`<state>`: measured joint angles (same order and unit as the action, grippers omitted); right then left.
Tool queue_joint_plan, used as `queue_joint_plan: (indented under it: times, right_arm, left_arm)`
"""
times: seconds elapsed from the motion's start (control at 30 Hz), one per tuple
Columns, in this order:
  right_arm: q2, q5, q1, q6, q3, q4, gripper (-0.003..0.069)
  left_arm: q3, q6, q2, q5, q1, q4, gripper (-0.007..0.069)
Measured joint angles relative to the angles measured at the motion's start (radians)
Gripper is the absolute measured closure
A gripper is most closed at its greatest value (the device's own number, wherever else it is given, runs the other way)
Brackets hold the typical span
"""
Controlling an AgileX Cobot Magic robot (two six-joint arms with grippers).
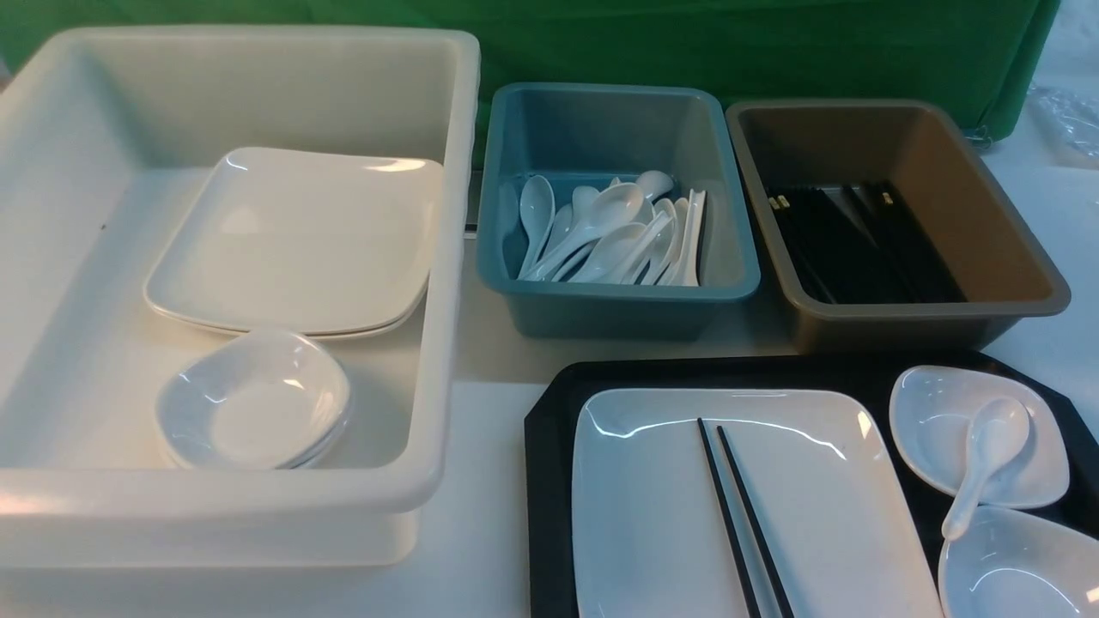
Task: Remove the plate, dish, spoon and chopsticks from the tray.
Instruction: Use the right arm to grab a pair of chopsticks from the plate
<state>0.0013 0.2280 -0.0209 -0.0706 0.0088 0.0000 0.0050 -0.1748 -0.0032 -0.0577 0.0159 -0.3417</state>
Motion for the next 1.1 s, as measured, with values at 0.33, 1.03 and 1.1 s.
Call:
queue_joint_plan:
  times: [0.33,1.03,1.1]
  right_arm:
    - [0.000,-0.377,0.000,0.592,0.000,0.199,0.0420]
    - [0.608,0.574,-0.010,0.107,-0.871,0.217,0.0631]
    - [0.665,0.644,-0.011,0.076,-0.908,0.234,0.0629]
  left_arm:
    - [0.000,-0.225,0.000,-0.267,0.000,-0.045,0.0608]
    - [-0.800,-0.100,0.497,0.562,0.000,0.318,0.0608]
    - [-0.826,-0.053,0.550,0.641,0.000,0.297,0.0608]
